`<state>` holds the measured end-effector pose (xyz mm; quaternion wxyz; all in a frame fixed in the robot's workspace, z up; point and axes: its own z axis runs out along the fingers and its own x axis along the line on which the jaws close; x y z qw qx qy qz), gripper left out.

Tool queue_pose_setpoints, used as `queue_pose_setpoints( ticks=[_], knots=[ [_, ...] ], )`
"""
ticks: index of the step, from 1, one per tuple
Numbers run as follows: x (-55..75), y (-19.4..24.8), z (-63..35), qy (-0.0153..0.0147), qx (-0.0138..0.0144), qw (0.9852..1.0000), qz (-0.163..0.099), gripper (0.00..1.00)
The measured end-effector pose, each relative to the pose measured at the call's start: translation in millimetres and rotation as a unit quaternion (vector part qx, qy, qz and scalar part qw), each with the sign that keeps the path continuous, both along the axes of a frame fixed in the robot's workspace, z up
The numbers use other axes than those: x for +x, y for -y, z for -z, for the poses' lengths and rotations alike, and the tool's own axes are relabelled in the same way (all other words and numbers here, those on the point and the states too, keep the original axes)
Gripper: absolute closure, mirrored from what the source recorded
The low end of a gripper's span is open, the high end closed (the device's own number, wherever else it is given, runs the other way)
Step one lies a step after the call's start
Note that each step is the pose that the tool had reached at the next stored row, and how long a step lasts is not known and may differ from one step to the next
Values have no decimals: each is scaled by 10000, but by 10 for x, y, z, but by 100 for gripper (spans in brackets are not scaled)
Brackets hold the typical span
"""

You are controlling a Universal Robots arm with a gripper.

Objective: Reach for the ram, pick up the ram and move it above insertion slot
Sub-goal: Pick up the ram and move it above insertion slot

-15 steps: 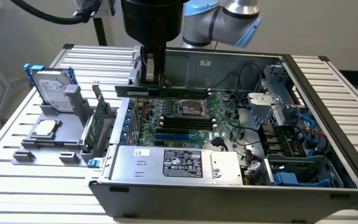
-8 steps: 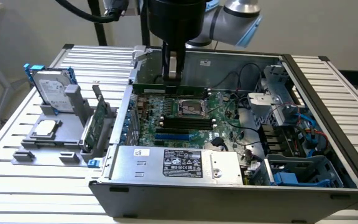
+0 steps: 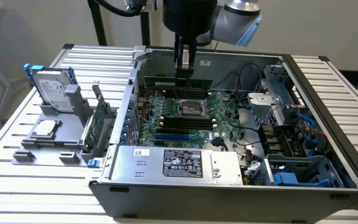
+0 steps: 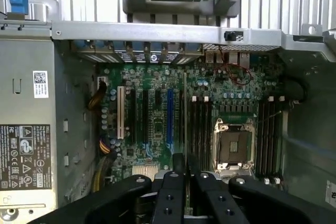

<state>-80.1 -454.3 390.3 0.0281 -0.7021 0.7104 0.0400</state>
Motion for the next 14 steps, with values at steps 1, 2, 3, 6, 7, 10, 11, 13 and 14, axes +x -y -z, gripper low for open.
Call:
queue_pose_setpoints(
  ticks=[1,2,3,6,7,10,11,13,14],
  knots=[
    [15,-47,8,0,0,10000,-1,86],
    [28,-92,15,0,-1,10000,-1,86],
    [40,-138,24,0,-1,10000,0,86],
    [76,-271,54,0,-1,10000,0,86],
    [88,-310,64,0,-1,10000,-1,86],
    [128,-416,96,0,-2,10000,-1,86],
    [143,-447,108,0,-1,10000,-1,86],
    [171,-496,126,-1,-2,10000,-1,86],
    [186,-517,135,-1,-2,10000,0,86]
  ],
)
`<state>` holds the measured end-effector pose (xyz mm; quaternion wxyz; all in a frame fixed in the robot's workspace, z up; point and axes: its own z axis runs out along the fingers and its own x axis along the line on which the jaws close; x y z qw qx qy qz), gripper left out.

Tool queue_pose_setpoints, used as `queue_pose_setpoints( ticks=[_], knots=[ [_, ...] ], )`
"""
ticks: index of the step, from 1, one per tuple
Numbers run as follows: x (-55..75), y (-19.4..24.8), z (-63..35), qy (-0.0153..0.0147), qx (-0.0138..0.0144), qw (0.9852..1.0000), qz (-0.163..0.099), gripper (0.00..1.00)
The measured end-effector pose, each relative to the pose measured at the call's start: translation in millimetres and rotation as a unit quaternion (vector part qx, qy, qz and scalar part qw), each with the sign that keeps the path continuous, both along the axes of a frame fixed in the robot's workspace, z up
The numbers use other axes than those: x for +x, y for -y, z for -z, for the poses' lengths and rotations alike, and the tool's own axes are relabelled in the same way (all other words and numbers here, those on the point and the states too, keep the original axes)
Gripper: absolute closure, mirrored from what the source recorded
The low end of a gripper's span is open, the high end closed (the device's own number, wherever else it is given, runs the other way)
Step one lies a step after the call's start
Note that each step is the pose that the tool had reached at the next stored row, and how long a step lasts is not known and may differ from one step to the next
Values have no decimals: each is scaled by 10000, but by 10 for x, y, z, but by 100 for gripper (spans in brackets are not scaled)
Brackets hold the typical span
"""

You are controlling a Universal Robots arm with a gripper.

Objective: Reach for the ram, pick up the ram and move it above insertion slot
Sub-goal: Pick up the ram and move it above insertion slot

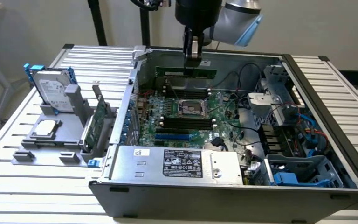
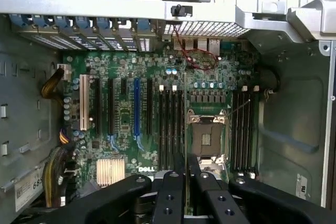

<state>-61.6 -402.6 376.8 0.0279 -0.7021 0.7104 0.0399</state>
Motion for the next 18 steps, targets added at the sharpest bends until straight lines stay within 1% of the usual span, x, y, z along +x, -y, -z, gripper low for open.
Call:
queue_pose_setpoints(
  ticks=[2,4,11,13,18],
  knots=[
    [32,-34,18,0,0,10000,1,86],
    [66,-56,34,0,0,10000,5,86],
    [184,-105,86,0,0,10000,48,86],
    [195,-121,100,1,-1,10000,64,86],
    [195,-126,101,2,-3,10000,66,86]
  ],
)
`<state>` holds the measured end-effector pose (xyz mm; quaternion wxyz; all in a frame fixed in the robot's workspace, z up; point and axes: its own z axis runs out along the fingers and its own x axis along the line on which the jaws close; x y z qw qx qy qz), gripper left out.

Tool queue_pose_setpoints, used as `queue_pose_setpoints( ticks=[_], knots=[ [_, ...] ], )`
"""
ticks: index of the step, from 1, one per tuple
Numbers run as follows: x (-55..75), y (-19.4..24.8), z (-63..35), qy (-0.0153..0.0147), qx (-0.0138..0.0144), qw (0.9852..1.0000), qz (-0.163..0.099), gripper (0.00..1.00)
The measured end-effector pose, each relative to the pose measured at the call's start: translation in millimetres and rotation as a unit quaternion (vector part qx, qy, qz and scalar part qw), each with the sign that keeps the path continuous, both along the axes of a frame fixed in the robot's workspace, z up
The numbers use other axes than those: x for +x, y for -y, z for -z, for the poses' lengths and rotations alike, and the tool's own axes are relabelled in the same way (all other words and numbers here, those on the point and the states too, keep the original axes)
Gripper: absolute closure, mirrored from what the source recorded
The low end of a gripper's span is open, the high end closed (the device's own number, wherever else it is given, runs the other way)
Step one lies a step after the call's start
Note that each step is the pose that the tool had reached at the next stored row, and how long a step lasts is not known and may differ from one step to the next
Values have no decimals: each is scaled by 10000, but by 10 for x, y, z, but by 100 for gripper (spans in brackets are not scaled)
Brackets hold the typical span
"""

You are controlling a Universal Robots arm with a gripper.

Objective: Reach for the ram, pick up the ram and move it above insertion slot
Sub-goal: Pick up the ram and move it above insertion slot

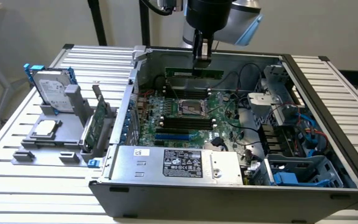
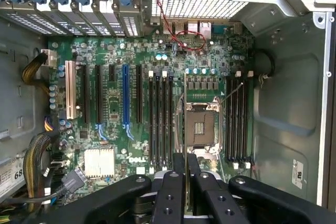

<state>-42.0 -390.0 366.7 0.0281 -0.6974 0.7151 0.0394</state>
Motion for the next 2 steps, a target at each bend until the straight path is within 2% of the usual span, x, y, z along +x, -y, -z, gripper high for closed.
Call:
queue_pose_setpoints(
  ticks=[2],
  knots=[
    [0,0,0,0,0,10000,0,86]
  ],
)
